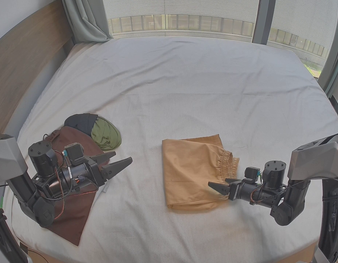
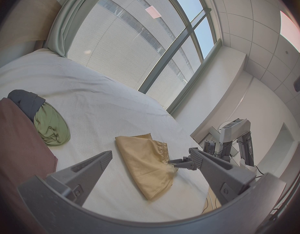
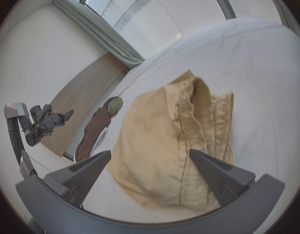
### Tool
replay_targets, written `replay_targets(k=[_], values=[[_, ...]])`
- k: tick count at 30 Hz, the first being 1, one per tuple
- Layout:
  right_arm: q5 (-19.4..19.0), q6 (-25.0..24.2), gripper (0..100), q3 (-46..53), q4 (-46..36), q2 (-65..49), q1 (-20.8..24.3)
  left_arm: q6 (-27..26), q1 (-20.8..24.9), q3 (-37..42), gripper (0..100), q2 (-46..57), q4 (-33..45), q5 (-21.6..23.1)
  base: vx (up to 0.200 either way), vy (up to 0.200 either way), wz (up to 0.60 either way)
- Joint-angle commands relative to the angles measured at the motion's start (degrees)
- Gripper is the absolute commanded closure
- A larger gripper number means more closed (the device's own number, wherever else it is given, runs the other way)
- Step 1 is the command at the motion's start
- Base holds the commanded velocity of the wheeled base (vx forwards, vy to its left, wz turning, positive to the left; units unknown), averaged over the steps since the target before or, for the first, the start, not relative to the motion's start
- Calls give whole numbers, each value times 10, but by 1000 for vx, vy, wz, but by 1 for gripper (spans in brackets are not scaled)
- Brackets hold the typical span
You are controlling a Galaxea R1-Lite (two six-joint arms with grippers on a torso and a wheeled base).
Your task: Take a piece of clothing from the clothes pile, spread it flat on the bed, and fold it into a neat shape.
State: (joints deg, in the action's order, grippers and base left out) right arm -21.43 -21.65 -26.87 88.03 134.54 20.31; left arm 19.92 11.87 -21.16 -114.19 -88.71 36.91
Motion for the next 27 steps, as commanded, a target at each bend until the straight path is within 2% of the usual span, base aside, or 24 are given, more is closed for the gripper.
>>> replay_targets(k=[1,4,11,27], values=[[-6,-17,0,-47,4,-31,-11,0,-1,-3,0,6,0,-1,0,0,0],[-18,-28,0,-87,4,-2,-18,-8,0,-3,0,7,0,-2,0,0,0],[-19,-29,0,-119,5,28,-19,-16,0,-4,0,4,0,-2,0,0,0],[0,-28,0,-172,5,73,-59,-17,0,-4,0,-2,0,-1,0,0,0]])
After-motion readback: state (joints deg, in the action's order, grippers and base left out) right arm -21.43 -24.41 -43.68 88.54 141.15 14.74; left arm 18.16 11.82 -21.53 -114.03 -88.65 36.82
